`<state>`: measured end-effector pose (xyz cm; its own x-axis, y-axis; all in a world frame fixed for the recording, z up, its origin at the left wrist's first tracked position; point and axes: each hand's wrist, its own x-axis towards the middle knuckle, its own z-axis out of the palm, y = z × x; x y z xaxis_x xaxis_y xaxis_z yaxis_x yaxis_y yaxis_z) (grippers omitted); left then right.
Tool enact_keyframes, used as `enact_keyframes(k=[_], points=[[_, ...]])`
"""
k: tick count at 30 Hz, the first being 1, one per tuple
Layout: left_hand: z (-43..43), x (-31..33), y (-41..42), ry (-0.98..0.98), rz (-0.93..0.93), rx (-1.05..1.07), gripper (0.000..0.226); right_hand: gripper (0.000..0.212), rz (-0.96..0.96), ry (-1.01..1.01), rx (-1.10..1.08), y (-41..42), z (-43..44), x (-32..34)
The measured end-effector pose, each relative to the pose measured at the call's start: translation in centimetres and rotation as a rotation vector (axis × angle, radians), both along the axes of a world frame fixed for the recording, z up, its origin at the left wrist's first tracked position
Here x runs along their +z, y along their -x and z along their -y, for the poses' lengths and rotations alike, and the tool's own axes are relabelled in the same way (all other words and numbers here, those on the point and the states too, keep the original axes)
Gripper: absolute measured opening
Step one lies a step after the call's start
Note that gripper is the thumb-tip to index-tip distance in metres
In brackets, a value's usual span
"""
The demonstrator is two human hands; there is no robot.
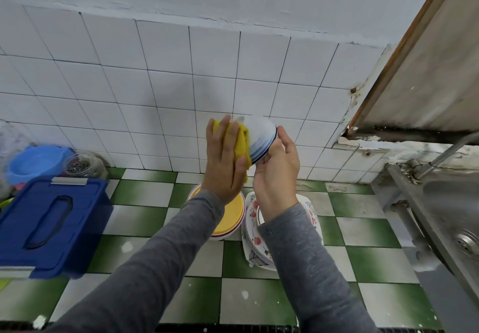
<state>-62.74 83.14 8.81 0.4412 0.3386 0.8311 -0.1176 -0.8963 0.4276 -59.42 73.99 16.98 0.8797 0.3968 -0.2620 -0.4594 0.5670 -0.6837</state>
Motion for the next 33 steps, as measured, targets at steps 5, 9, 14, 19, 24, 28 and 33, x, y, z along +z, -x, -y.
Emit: enact_keyframes(k=[5, 9, 14, 19, 24, 28, 33], points=[[-0.8, 1.1, 0.0, -0.232, -0.055, -0.027, 0.046, 0.028, 0.158, 0.182, 0.057, 0.2, 0.1, -0.1], [-0.8, 1.8, 0.1, -0.051, -0.093, -0.108, 0.048, 0.030, 0.314, 0.361, 0.158, -0.4, 0.3, -0.1], [-1.0, 2.7, 0.2, 0.388, -0.161, -0.207, 0.046, 0.031, 0.462, 0.484, 0.223, -2.1, 0.9, -0.3], [-1.3, 2.4, 0.6, 0.681, -0.168, -0.288, 0.042, 0.035, 0.369, 0.381, 0.251, -3.8, 1.9, -0.7], [-1.2, 2.2, 0.9, 0.755, -0.139, -0.317, 0.048, 0.037, 0.246, 0.201, 0.269, -5.1, 2.6, -1.7], [-0.9, 2.6, 1.0, 0.815, -0.141, -0.359, 0.045, 0.038, 0.138, 0.099, 0.231, -5.4, 2.7, -2.7], [-0.6, 2.4, 1.1, 0.848, -0.123, -0.379, 0.043, 0.041, -0.050, -0.037, 0.165, -5.4, 2.6, -3.4]])
